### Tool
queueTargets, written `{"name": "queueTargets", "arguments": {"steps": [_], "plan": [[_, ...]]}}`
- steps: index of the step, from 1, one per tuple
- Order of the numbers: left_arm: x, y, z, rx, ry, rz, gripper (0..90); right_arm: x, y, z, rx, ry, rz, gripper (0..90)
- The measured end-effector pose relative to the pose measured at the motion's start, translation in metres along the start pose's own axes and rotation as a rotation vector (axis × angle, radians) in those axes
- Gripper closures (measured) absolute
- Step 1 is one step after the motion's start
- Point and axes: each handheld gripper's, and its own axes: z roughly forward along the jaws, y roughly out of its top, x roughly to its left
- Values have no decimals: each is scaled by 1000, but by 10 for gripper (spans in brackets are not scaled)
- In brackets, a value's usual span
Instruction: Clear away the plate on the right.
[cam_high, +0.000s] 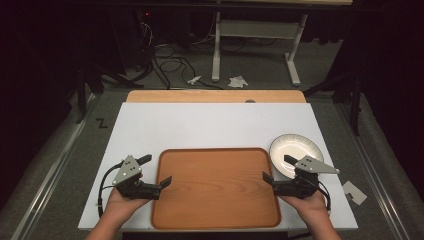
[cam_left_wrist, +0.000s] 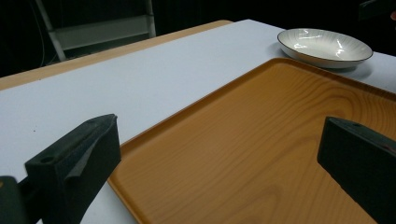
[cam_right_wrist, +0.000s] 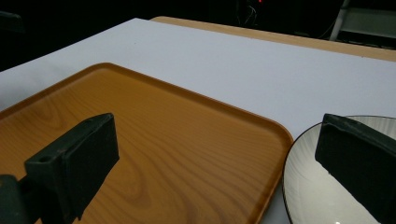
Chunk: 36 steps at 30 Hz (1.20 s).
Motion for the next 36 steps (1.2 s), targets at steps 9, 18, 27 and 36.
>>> {"name": "queueTargets", "arguments": {"steps": [9, 18, 27, 36], "plan": [[0, -1, 1, 2, -2, 0, 17, -3, 0, -2, -19, 6, 7, 0], [2, -1, -1, -25, 0, -6, 33, -2, 1, -1, -19, 11, 6, 0], [3, -2, -3, -67, 1, -16, 36, -4, 1, -3, -34, 12, 9, 0], [3, -3, -2, -65, 10, -3, 36, -6, 0, -3, -33, 9, 16, 0]]}}
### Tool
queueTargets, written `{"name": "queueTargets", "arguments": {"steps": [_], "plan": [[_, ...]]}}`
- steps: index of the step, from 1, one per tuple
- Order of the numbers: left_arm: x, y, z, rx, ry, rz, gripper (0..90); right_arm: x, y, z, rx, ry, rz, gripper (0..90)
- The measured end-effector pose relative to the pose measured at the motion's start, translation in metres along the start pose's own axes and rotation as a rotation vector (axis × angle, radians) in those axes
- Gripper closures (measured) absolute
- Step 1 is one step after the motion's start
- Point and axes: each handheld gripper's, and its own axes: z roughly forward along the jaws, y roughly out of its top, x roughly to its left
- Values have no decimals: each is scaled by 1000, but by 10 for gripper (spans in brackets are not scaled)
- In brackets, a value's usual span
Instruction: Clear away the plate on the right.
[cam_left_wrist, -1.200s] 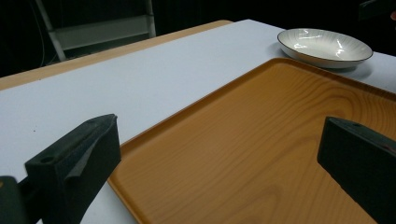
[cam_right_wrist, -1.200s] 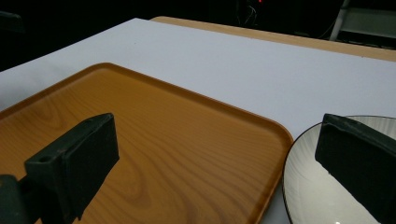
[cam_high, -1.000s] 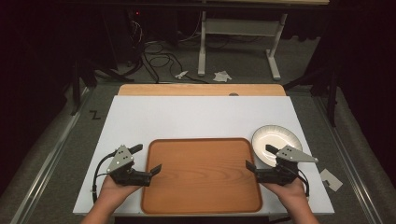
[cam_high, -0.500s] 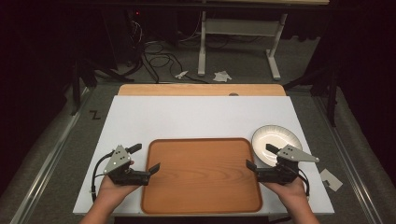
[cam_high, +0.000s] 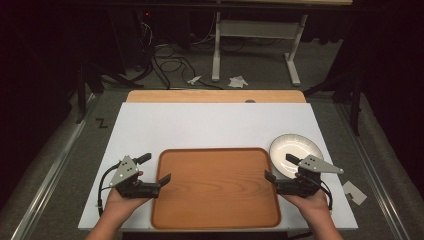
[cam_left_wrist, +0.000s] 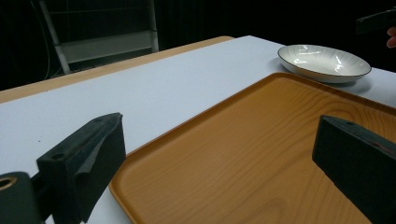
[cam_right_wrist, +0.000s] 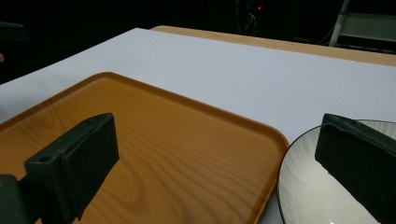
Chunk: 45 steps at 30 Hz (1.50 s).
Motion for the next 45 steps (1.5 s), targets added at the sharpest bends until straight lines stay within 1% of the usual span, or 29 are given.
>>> {"name": "queueTargets", "arguments": {"steps": [5, 6, 9, 11, 13, 14, 15, 16, 17, 19, 21, 22, 23, 24, 25, 27, 28, 29, 30, 31, 32, 33, 34, 35, 38, 40, 42, 44, 45], "plan": [[1, -1, 1, 1, -5, -9, 36, -1, 0, -1, -1, -6, -9, 0], [1, -1, 1, -2, -8, -13, 36, -1, 0, -1, -13, -11, -22, 0], [2, -1, 0, -3, -13, -22, 36, -1, -1, -2, -21, -14, -30, 0], [4, 0, -1, -10, -14, -44, 37, -1, -1, -3, -28, -22, -37, 0], [6, 1, -3, -5, -20, -60, 37, -3, -1, -4, -45, -25, -41, 0], [9, 3, -4, -13, -12, -89, 36, -4, -2, -7, -64, -37, -35, 0], [9, 3, -4, -13, -12, -89, 37, -4, -2, -7, -64, -37, -35, 0], [11, 6, -5, -11, -11, -94, 37, -6, -3, -8, -87, -41, -36, 0], [11, 6, -5, -11, -11, -94, 37, -6, -3, -8, -87, -41, -36, 0], [11, 7, -7, 10, 6, -61, 37, -8, -5, -10, -92, -44, -27, 0], [12, 7, -8, 17, 10, -52, 37, -10, -6, -10, -85, -50, -18, 0], [12, 5, -8, 6, 15, -54, 37, -14, -7, -11, -80, -54, -16, 0], [12, 2, -8, -6, 15, -62, 37, -15, -8, -11, -79, -60, -5, 0], [12, 2, -8, -6, 15, -62, 37, -15, -8, -11, -79, -60, -5, 0], [13, -1, -7, -18, 17, -72, 37, -16, -8, -12, -78, -63, -4, 0], [16, -7, -6, -22, 15, -97, 38, -20, -9, -14, -76, -78, 2, 0], [16, -8, -5, -12, 22, -98, 40, -24, -10, -15, -72, -94, 6, 0], [17, -9, -6, -11, 28, -78, 40, -25, -10, -16, -69, -97, 3, 0], [17, -9, -6, -11, 28, -78, 41, -25, -10, -16, -69, -97, 3, 0], [17, -11, -6, -9, 31, -78, 41, -28, -10, -17, -64, -109, 2, 0], [17, -12, -6, -3, 24, -83, 45, -31, -11, -18, -60, -117, 4, 0], [17, -14, -5, 1, 14, -79, 45, -35, -12, -20, -54, -134, 12, 0], [17, -14, -5, 1, 14, -79, 45, -35, -12, -20, -54, -134, 12, 0], [17, -14, -6, -2, 9, -69, 45, -37, -13, -21, -53, -146, 17, 0], [17, -14, -7, -16, 4, -68, 45, -46, -16, -28, -47, -190, 30, 0], [17, -14, -8, -17, 2, -64, 45, -48, -17, -29, -46, -198, 36, 0], [17, -14, -9, -17, 4, -58, 45, -53, -20, -31, -29, -227, 48, 0], [17, -14, -10, -20, 5, -60, 45, -55, -21, -31, -22, -230, 52, 0], [18, -14, -10, -20, 5, -60, 45, -59, -23, -32, -5, -246, 56, 0]]}}
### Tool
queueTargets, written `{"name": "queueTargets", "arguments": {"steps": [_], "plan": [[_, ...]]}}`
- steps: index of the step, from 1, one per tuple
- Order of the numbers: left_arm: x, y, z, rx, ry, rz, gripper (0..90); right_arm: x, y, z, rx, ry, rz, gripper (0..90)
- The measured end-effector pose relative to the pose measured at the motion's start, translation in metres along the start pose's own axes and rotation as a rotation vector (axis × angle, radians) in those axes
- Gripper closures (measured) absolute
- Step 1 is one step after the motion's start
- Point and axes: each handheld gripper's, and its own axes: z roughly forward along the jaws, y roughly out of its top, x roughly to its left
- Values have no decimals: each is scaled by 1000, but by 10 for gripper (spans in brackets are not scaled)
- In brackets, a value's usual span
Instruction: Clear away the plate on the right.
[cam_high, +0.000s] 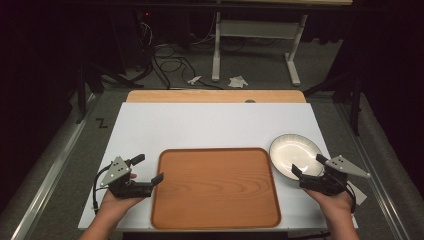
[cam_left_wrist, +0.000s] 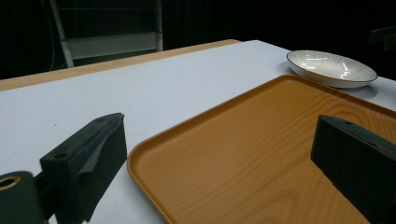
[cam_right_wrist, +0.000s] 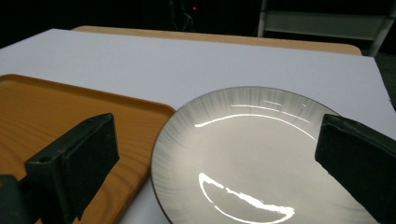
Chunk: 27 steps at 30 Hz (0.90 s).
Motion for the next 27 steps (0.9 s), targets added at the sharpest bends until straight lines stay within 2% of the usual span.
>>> {"name": "queueTargets", "arguments": {"steps": [6, 10, 11, 15, 16, 17, 21, 27], "plan": [[1, 0, -2, -3, 1, 0, 45, -11, -5, 0, 41, -22, 44, 0], [1, 0, -3, -11, 3, -7, 46, -15, -7, 0, 51, -33, 59, 0], [1, 0, -3, -11, 1, -7, 46, -18, -8, 0, 60, -35, 78, 0], [1, -1, -2, -8, -4, -3, 46, -21, -9, 0, 72, -40, 102, 0], [0, -1, -2, -5, -6, -2, 46, -22, -10, 0, 76, -39, 115, 0], [0, -1, -2, -5, -7, -2, 47, -24, -11, 0, 83, -32, 150, 0], [0, -1, -2, -7, -12, 1, 47, -27, -12, 1, 99, -28, 175, 0], [-1, -1, -2, -9, -17, 2, 48, -30, -13, 2, 107, -8, 249, 0]]}}
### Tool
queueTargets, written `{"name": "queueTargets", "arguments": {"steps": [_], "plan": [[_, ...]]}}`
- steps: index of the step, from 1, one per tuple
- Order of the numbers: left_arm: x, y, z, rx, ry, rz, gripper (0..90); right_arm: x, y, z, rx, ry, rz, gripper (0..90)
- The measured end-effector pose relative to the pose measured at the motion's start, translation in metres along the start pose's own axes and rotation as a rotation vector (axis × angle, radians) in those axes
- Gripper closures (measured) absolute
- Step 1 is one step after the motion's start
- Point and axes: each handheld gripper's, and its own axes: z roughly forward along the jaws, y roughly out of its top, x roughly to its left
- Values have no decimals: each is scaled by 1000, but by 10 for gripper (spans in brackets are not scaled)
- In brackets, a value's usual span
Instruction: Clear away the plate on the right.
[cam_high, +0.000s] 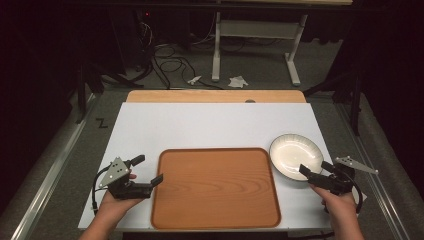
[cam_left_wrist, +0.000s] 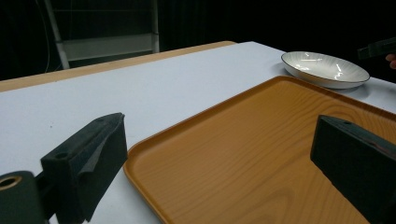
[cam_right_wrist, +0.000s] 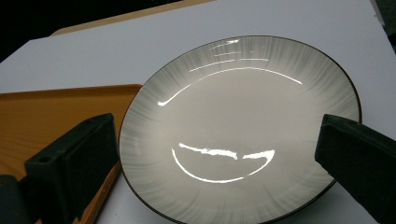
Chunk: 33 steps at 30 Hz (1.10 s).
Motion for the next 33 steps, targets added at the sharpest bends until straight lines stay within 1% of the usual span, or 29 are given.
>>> {"name": "queueTargets", "arguments": {"steps": [1, 2, 3, 4, 8, 9, 10, 11, 12, 13, 15, 17, 19, 21, 24, 27, 28, 30, 31, 33], "plan": [[0, 0, 0, 0, 0, 0, 48, 0, 0, 0, 5, 1, 12, 0], [0, 0, 0, 1, -2, 1, 48, -1, 0, 0, 4, 4, 14, 0], [0, 0, 0, 2, -2, 2, 48, -2, 0, 0, 7, 15, 41, 0], [0, 0, 0, 3, -4, 3, 48, -2, 0, 0, 7, 15, 41, 0], [-1, 0, 0, 3, -9, 4, 48, -7, 0, -1, 14, 34, 116, 0], [-1, 0, 0, 4, -11, 5, 48, -7, 0, -1, 14, 34, 116, 0], [-1, 0, 0, 4, -12, 5, 47, -9, -1, -1, 15, 41, 149, 0], [-1, 0, 0, 4, -12, 5, 48, -9, -1, -1, 15, 41, 149, 0], [-1, 0, 0, 2, -12, 4, 48, -10, -1, -1, 21, 43, 177, 0], [-1, 0, 0, 2, -13, 4, 48, -10, -1, -1, 21, 43, 177, 0], [-1, 0, 0, 1, -16, 4, 48, -12, -2, -1, 23, 44, 209, 0], [-2, 0, 0, 1, -17, 5, 48, -14, -2, -1, 23, 52, 231, 0], [-2, 0, 0, 0, -18, 6, 47, -15, -3, -1, 28, 52, 241, 0], [-2, 0, 0, 1, -21, 8, 48, -16, -3, -2, 31, 62, 261, 0], [-2, 0, 0, 0, -23, 9, 48, -17, -3, -3, 31, 62, 259, 0], [-2, 1, 0, -5, -24, 8, 48, -19, -3, -5, 27, 56, 280, 0], [-2, 1, 0, -4, -24, 9, 48, -20, -3, -6, 21, 53, 297, 0], [-2, 1, 0, -5, -25, 8, 48, -21, -3, -7, 19, 59, 302, 0], [-2, 1, 0, -4, -25, 9, 48, -21, -3, -8, 16, 59, 318, 0], [-2, 1, 1, -4, -26, 12, 48, -21, -4, -8, 16, 53, 322, 0]]}}
